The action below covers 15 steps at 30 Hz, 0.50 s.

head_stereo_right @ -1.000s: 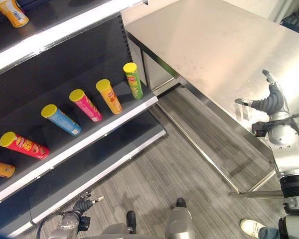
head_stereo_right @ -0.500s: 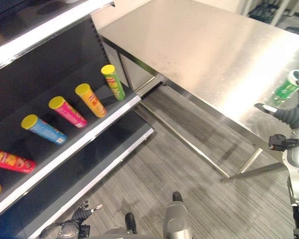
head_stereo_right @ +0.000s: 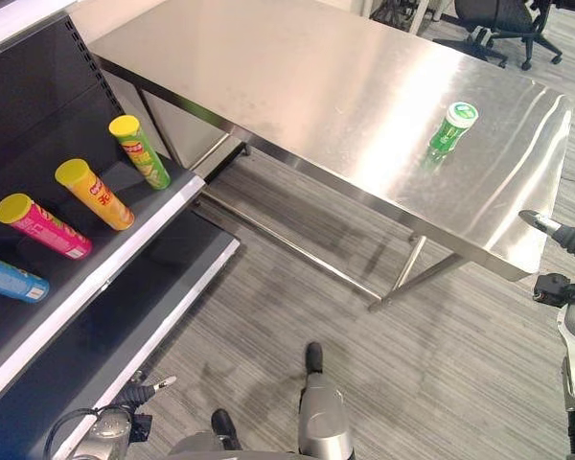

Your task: Put the goods on the table back onto the shelves and tidy them up.

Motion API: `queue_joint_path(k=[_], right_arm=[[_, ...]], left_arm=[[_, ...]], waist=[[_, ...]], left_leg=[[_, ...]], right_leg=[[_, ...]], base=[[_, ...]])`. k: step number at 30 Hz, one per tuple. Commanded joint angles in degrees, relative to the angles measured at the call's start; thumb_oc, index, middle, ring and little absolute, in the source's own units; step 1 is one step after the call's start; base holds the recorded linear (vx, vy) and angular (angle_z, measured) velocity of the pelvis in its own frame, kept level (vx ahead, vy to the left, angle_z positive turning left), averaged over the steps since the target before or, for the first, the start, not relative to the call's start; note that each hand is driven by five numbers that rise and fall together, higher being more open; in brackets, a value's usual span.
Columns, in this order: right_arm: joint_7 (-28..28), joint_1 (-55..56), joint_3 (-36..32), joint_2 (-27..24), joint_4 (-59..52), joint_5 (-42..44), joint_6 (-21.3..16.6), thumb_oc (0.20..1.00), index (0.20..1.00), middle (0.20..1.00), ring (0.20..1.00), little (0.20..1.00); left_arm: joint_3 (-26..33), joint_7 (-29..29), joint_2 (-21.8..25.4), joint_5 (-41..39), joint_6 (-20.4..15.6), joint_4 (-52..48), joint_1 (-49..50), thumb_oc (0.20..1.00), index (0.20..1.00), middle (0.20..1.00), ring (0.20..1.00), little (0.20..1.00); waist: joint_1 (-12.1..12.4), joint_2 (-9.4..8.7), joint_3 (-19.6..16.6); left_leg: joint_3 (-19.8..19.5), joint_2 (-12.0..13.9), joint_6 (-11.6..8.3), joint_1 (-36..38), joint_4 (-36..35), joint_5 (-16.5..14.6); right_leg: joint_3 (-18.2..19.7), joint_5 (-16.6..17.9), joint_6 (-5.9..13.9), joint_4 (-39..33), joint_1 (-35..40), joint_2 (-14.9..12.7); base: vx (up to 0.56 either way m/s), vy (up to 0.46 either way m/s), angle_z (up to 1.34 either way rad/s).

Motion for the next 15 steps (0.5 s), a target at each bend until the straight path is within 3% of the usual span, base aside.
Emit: queue_joint_path(k=[1,3,4,5,6,7,8,9,10,11,13,15], right_arm=[[-1.71,-5.64,-0.1,-2.76,-0.6,1.79,-2.55,1.0,1.0,1.0,1.0,1.0],[-1.71,-5.64,-0.1,-2.76,-0.6,1.79,-2.55,1.0,1.0,1.0,1.0,1.0],[-1.06,-7.15,1.69,-3.26,0.04,2.0,-1.88,1.0,1.0,1.0,1.0,1.0],[0.43,-8.75,3.43,-3.85,-0.42,3.1,-1.25,1.0,1.0,1.0,1.0,1.0],[2.8,-11.85,6.81,-3.95,-0.07,7.53,-1.85,1.0,1.0,1.0,1.0,1.0],[3.3,-12.3,7.46,-4.09,-0.06,8.61,-1.9,1.0,1.0,1.0,1.0,1.0],[3.3,-12.35,7.5,-4.12,-0.03,8.62,-1.91,1.0,1.0,1.0,1.0,1.0],[4.25,-14.24,9.91,-4.86,-0.2,10.39,-2.33,1.0,1.0,1.0,1.0,1.0],[4.25,-14.36,10.01,-4.89,-0.14,10.4,-2.35,1.0,1.0,1.0,1.0,1.0],[4.63,-16.42,12.52,-5.1,0.41,11.31,-2.11,1.0,1.0,1.0,1.0,1.0],[5.38,-18.33,14.94,-5.95,1.17,11.55,-1.54,1.0,1.0,1.0,1.0,1.0],[5.62,-18.13,14.8,-5.89,1.37,12.25,-1.62,1.0,1.0,1.0,1.0,1.0]], left_arm=[[2.03,1.32,3.57,-0.35,-0.67,-0.47,-0.29,1.0,1.0,1.0,1.0,1.0],[2.03,1.32,3.57,-0.35,-0.67,-0.47,-0.29,1.0,1.0,1.0,1.0,1.0],[3.05,2.07,3.75,-1.45,-0.62,-0.63,0.33,1.0,1.0,1.0,1.0,1.0],[4.15,2.05,3.99,-2.46,-0.7,-1.03,1.67,1.0,1.0,1.0,1.0,1.0],[4.53,1.05,4.12,-2.09,-0.69,-0.1,3.27,1.0,1.0,1.0,1.0,1.0],[4.34,0.35,3.94,-2.15,-0.63,-0.22,3.73,1.0,1.0,1.0,1.0,1.0],[4.36,0.34,3.91,-2.15,-0.62,-0.23,3.73,1.0,1.0,1.0,1.0,1.0],[3.77,-0.45,3.95,-2.63,-0.47,-2.03,4.54,1.0,1.0,1.0,1.0,1.0],[3.83,-0.45,3.92,-2.63,-0.45,-2.06,4.55,1.0,1.0,1.0,1.0,1.0],[2.94,-0.81,3.55,-2.57,-0.14,-2.53,4.8,1.0,1.0,1.0,1.0,1.0],[1.92,-1.71,3.13,-3.03,-0.26,-2.83,4.96,1.0,1.0,1.0,1.0,1.0],[1.04,-2.11,2.54,-2.77,-0.24,-2.35,4.64,1.0,1.0,1.0,1.0,1.0]], waist=[[2.1,-3.14,-0.67],[2.1,-3.14,-0.67],[3.8,-3.13,-1.13],[6.24,-4.87,-3.21],[7.71,-5.84,-5.02],[7.93,-5.53,-4.78],[7.92,-5.39,-4.71],[9.14,-5.34,-2.59],[9.02,-5.16,-2.51],[10.25,-5.54,-1.04],[12.04,-6.27,-0.24],[12.01,-5.58,-0.63]], left_leg=[[-3.88,-0.79,-0.55,-1.22,6.86,-7.02],[-3.88,-0.79,-0.55,-1.22,6.86,-7.02],[-2.93,1.11,-0.84,-2.14,8.2,-6.83],[-0.7,2.38,-1.86,-2.99,8.32,-5.58],[0.7,7.29,-4.29,-3.24,11.03,-3.76],[0.01,9.1,-4.64,-3.21,13.3,-1.17],[-0.07,9.32,-4.74,-3.23,13.46,-1.22],[-4.12,12.52,-5.16,-5.27,22.82,5.7],[-4.35,12.76,-5.23,-5.44,23.14,5.57],[-9.61,9.72,-4.53,-7.19,26.24,6.88],[-17.47,1.68,-4.22,-10.61,21.35,2.68],[-19.41,-0.2,-4.4,-10.96,11.32,2.19]], right_leg=[[2.55,-3.09,2.04,5.73,2.92,-6.45],[2.55,-3.09,2.04,5.73,2.92,-6.45],[2.72,-1.98,2.17,7.1,5.56,-8.4],[-0.76,-0.32,3.15,3.45,8.88,-9.57],[-1.83,-6.01,3.07,-4.69,12.2,-3.1],[-1.39,-7.46,1.87,-4.58,12.69,-1.1],[-1.41,-7.49,1.78,-4.57,12.75,-0.91],[-0.14,-9.81,-1.76,-3.82,14.12,3.46],[-0.24,-9.84,-1.82,-3.8,14.18,3.66],[0.88,-10.46,-3.12,-3.82,15.06,4.79],[3.0,-10.41,-2.76,-4.24,15.54,4.65],[4.0,-11.14,-2.39,-4.6,15.97,5.25]], base=[[0.0,0.0,0.0],[-0.04,-0.058,-0.15],[-0.14,-0.396,-0.15],[-0.17,-0.91,-0.23],[-0.07,-0.879,-0.83],[-0.02,-0.603,-1.43],[-0.03,-0.385,-1.42],[-0.05,-0.302,-0.9],[-0.1,-0.377,-0.63],[-0.07,-0.128,-0.76],[0.0,-0.147,-0.8],[0.1,-0.044,-0.41]])
